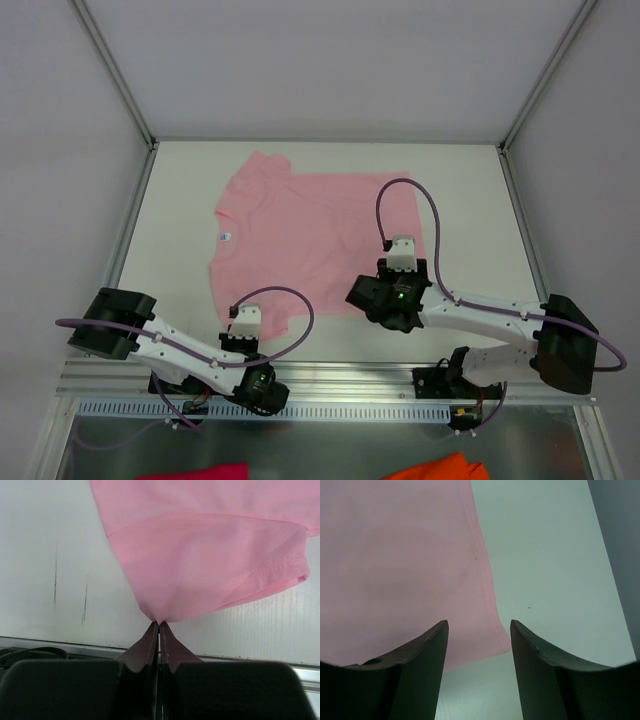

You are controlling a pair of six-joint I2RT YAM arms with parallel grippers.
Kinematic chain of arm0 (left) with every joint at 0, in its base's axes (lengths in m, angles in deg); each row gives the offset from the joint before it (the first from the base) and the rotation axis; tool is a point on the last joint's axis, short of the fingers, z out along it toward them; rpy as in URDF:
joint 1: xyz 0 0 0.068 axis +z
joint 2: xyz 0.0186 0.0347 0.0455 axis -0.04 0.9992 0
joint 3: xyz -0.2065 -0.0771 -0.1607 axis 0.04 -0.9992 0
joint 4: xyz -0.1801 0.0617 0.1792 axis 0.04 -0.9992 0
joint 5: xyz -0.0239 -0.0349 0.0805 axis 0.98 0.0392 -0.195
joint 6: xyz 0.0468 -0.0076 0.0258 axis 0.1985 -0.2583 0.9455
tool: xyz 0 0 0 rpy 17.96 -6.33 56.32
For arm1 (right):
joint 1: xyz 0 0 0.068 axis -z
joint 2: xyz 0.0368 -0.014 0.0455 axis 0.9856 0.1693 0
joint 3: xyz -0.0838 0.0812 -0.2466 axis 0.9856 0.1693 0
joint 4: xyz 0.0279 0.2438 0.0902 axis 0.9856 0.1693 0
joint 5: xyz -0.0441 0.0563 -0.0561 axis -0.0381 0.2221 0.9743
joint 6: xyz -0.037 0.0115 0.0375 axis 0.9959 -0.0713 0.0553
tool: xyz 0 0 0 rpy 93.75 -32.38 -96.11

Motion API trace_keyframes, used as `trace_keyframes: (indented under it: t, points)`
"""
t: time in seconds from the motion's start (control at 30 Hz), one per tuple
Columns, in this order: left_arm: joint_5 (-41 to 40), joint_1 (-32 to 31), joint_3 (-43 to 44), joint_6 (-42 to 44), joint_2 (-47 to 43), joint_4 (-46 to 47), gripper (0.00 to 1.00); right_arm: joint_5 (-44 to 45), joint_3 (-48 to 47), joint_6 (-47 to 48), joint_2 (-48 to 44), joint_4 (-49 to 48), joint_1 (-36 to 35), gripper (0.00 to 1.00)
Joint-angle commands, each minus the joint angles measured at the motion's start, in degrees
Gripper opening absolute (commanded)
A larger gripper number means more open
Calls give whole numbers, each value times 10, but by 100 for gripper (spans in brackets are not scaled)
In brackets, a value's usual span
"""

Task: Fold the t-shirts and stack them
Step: Grap the side of the flattened tshirt closest away from the robot with both arms

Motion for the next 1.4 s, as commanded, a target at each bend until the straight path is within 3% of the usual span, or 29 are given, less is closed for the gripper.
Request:
trace_keyframes:
  t: [0.0, 0.1, 0.17, 0.37, 0.57, 0.73, 1.03, 1.37]
  points:
    - [-45, 0, 13, -317, -17, -112, 0, 1, -2, -101, -10, 23, 21, 56]
    - [-49, 1, 10, -317, -22, -115, 0, -77, 82, -37, -99, -114, 69, 48]
    - [-55, 1, 7, -315, -26, -113, 0, -131, 137, 13, -150, -150, 119, 42]
    - [-80, 1, 8, -292, -38, -108, 0, -202, 193, 14, -278, -159, 201, 40]
    - [-100, 1, -17, -259, -72, -72, 0, -224, 196, -2, -414, -62, 226, 39]
    - [-107, 0, -29, -245, -84, -54, 0, -237, 197, -21, -456, -14, 226, 39]
    - [-111, 1, -30, -229, -84, -42, 0, -277, 234, -50, -484, -10, 226, 35]
    - [-119, 1, -40, -195, -89, -5, 0, -305, 255, -93, -467, -20, 226, 34]
